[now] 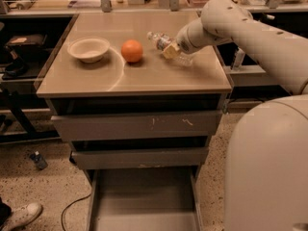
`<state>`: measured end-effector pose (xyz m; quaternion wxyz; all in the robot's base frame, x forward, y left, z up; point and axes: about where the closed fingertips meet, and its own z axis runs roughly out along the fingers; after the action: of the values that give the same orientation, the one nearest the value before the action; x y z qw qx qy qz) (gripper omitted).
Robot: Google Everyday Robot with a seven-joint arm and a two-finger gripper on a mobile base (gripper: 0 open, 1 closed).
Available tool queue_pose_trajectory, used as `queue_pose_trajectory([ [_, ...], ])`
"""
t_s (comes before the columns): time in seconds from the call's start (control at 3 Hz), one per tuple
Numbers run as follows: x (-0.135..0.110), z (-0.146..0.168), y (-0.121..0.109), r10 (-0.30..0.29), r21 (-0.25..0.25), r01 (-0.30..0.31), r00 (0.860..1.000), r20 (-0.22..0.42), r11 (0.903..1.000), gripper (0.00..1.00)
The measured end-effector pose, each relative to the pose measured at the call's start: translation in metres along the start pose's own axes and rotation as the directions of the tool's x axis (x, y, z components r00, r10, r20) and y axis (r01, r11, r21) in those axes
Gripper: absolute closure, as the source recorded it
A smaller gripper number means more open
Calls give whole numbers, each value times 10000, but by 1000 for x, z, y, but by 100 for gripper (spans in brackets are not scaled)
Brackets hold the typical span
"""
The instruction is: Pick water bottle from bottom drawer and place on counter
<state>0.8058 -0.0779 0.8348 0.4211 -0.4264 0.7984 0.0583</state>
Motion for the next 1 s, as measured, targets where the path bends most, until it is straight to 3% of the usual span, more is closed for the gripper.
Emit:
queue_pose_trajectory([
  [0.33,1,3,1,-90,-116,89,9999,-113,9999,100],
  [1.0,-1,1,0,-90,-118,89,9999,-114,9999,58],
])
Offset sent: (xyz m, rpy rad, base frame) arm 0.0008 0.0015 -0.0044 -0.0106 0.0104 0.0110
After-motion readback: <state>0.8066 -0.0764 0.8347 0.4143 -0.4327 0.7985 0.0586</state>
